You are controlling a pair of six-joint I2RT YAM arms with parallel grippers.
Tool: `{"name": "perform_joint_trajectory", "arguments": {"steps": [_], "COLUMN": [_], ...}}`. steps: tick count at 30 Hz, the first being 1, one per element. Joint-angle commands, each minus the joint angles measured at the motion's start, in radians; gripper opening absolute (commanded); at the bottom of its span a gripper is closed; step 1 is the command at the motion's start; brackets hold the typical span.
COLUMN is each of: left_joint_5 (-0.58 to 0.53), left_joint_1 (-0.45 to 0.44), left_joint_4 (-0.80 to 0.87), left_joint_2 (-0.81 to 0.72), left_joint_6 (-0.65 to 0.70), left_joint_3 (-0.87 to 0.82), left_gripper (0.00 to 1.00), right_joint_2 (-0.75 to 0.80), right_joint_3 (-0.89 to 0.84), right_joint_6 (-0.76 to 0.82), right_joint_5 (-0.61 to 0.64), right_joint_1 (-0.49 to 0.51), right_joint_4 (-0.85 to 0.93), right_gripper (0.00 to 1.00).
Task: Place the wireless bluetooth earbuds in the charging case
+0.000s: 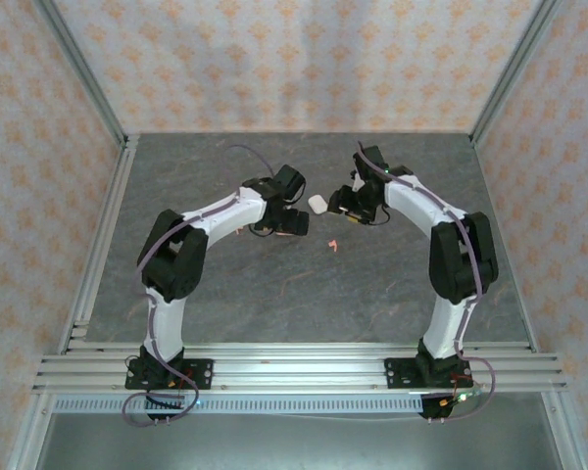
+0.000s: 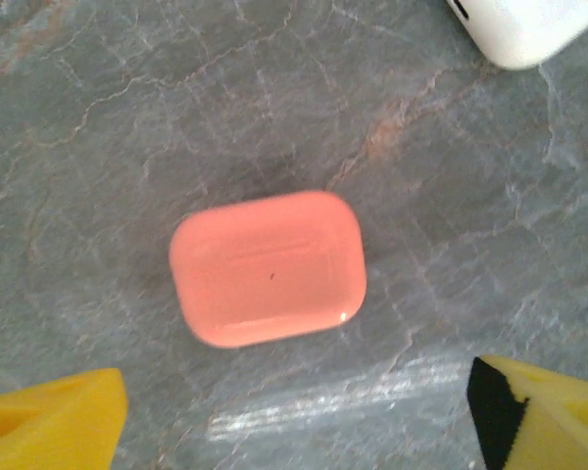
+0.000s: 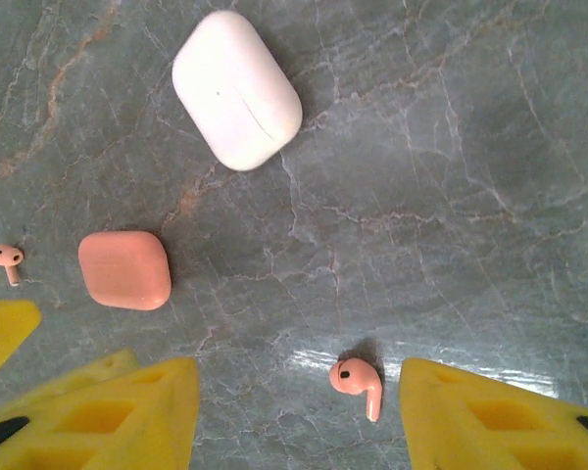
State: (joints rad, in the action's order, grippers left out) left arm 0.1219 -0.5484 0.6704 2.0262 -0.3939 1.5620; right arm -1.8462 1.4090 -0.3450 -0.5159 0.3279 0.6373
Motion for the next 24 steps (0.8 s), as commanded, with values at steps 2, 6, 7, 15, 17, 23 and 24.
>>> {"name": "perform_joint_trajectory", "arguments": {"steps": [2,6,7,15,17,23,24], "left_joint_5": [-0.066,-0.073,-0.083,-0.084,-0.081,0.000,0.021], "left_joint_1": [-0.003,-0.006,-0.010,-0.012,-0.012,-0.012,-0.012], "left_joint_4": [0.057,0.052,0.051,-0.039,-0.071,-0.234,-0.256], "left_joint_2": [0.057,0.093,0.101,0.121,0.118,0.004,-0.019], "left_joint_6": [-0.028,-0.038,-0.038,0.007,0.034,0.125,0.146], "left_joint_3": [0.070,0.082,0.080,0.025,-0.001,-0.151,-0.173], "left_gripper": [0.84,0.81,0.81,0.65,0.54,0.32,0.30], "right_joint_2": [0.054,0.063,0.065,0.078,0.087,0.126,0.132], "right_joint_3": [-0.046,-0.053,-0.054,-0.060,-0.067,-0.100,-0.107], "right_joint_6": [-0.022,-0.016,-0.016,-0.020,-0.026,-0.059,-0.070], "right_joint_5": [-0.013,-0.015,-0.015,-0.024,-0.027,-0.059,-0.068], "right_joint_1": [-0.006,-0.004,-0.004,-0.004,-0.005,-0.004,-0.005], "right_joint_4": [-0.068,-0.067,-0.068,-0.077,-0.086,-0.119,-0.130], "right_gripper": [0.56,0.56,0.56,0.56,0.56,0.56,0.56]}}
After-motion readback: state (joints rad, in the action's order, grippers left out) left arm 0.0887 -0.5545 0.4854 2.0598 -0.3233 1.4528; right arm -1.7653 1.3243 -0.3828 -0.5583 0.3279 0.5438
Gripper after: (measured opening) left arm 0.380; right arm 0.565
